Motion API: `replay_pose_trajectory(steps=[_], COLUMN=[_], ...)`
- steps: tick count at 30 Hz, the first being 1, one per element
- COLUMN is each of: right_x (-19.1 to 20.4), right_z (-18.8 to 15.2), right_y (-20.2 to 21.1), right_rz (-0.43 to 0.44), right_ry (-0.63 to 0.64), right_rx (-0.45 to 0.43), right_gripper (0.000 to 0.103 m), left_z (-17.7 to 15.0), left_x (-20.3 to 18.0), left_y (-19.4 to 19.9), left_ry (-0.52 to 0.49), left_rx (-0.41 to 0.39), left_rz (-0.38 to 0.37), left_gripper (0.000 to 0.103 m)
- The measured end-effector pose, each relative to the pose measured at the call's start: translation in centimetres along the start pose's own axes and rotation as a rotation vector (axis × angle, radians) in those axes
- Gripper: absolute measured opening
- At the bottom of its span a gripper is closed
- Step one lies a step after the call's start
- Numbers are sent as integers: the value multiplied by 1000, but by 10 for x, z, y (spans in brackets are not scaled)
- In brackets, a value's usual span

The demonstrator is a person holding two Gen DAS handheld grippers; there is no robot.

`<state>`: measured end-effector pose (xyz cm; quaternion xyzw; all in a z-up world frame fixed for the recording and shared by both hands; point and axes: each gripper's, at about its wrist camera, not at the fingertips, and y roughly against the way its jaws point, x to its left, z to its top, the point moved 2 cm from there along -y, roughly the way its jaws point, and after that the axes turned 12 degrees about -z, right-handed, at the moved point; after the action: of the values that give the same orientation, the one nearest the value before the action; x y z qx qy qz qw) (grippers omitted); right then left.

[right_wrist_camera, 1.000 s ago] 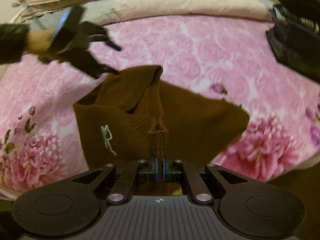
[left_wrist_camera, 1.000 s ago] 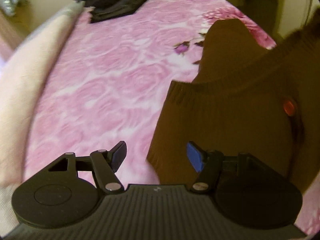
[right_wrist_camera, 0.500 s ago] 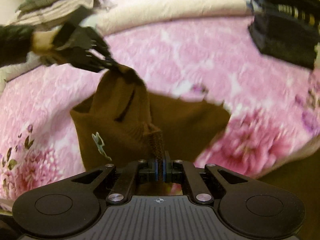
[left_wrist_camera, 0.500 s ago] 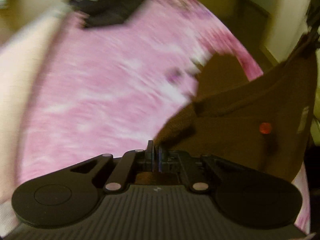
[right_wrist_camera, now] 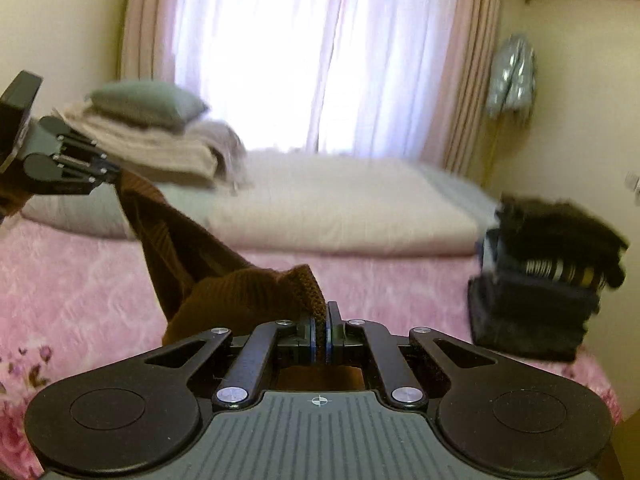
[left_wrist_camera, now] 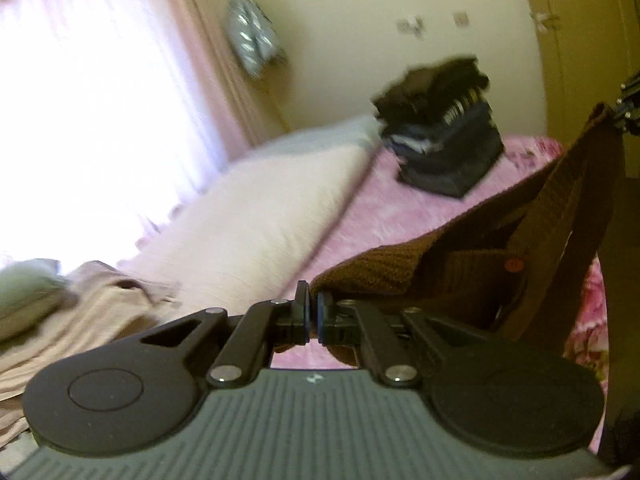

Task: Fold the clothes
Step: 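Lift the cardigan with both grippers and shake it out in the air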

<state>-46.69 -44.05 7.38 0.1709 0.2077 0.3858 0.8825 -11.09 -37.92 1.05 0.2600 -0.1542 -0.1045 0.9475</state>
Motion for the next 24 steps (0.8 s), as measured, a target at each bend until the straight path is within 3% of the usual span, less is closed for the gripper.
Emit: replay_pose_trajectory(steps=[6, 10, 13, 19, 24], right_x=[33, 35, 28, 14, 3], right_z=[0, 11, 25, 51, 65], right_y=[106, 166, 185, 166, 74], right_rz=[-18, -46, -68, -85, -44], right_ry=[31, 55, 65, 109, 160], right_rx=[-116, -198, -249, -296, -253], right_gripper=[2, 2, 2, 2, 2], left_z=[11, 19, 36, 60, 46], left_x=[-46, -77, -85, -80, -44], left_y=[109, 182, 207, 193, 107], left_ry=[-20, -33, -32, -23, 71], left_rx=[-53, -89, -107, -70, 43], left_rz=[88, 147, 167, 179, 168], left_gripper=[2, 2, 2, 2, 3])
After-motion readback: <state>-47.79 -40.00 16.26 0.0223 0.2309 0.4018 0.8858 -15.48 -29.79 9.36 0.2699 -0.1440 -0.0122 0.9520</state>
